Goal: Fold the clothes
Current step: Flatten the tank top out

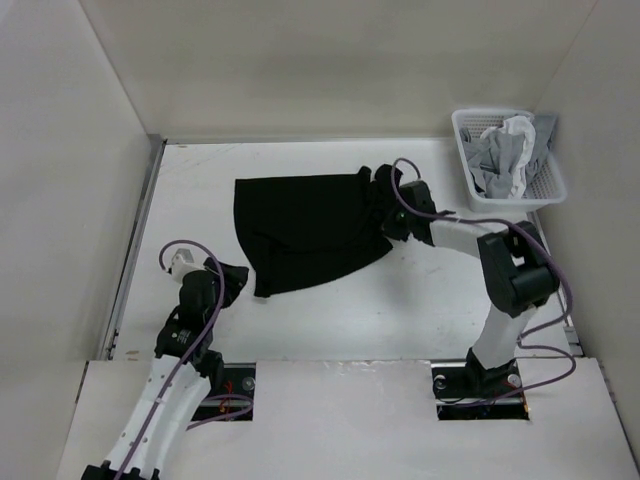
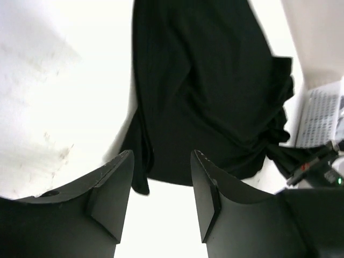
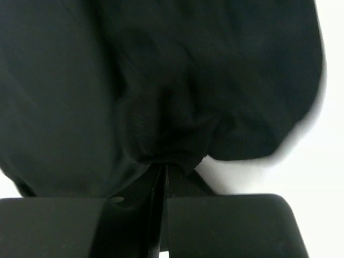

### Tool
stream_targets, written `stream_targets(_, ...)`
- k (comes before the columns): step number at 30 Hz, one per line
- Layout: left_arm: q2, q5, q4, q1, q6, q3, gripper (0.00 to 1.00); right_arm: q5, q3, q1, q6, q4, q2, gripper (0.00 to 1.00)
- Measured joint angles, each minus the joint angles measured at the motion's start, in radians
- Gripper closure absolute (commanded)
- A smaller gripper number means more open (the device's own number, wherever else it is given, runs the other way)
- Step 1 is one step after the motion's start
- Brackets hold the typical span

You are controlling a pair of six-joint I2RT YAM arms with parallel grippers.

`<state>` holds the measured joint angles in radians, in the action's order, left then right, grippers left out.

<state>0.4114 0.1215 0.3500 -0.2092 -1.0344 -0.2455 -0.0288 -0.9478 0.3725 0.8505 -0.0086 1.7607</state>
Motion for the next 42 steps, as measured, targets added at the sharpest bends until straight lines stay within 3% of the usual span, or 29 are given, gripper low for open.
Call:
stream_targets(3,0.017,0.048,-0.02,-0.008,0.018,-0.034,0.54,-0.039,-0.202,-0.036,0.001,-0.031,0.122,0.99)
stream_targets(7,0.149,0.069,-0.095,-0.007,0.032,-0.048,0.54,-0.077,-0.529,-0.078,0.003,-0.077,0.308,0.98)
stream_targets(9,0.241,0.066,-0.142,-0.001,0.033,-0.048,0.54,-0.08,-0.683,-0.101,0.001,-0.089,0.385,0.88)
stream_targets(13,0.414,0.056,-0.244,0.004,0.024,-0.051,0.55,-0.071,-0.805,-0.148,-0.021,-0.087,0.425,0.47)
stream_targets(15,0.504,0.062,-0.301,0.011,0.014,-0.069,0.58,-0.05,-0.757,-0.165,-0.049,-0.075,0.381,0.4)
stream_targets(17,0.627,0.078,-0.364,0.028,0.003,-0.119,0.59,-0.025,-0.626,-0.164,-0.078,-0.054,0.284,0.4)
stream_targets(20,0.848,0.098,-0.452,0.059,-0.014,-0.254,0.61,0.003,-0.377,-0.111,-0.106,-0.01,0.095,0.72)
stream_targets(22,0.982,0.1,-0.507,0.078,-0.021,-0.355,0.63,0.009,-0.222,-0.031,-0.111,0.035,-0.021,0.85)
stream_targets(27,1.186,0.089,-0.59,0.157,-0.007,-0.525,0.67,-0.002,0.045,0.162,-0.114,0.146,-0.162,0.84)
stream_targets(32,1.336,0.077,-0.595,0.225,0.065,-0.647,0.65,0.003,0.244,0.237,-0.101,0.211,-0.23,0.82)
stream_targets(42,1.545,0.049,-0.566,0.24,0.271,-0.854,0.64,0.011,0.343,0.4,-0.041,0.35,-0.248,0.81)
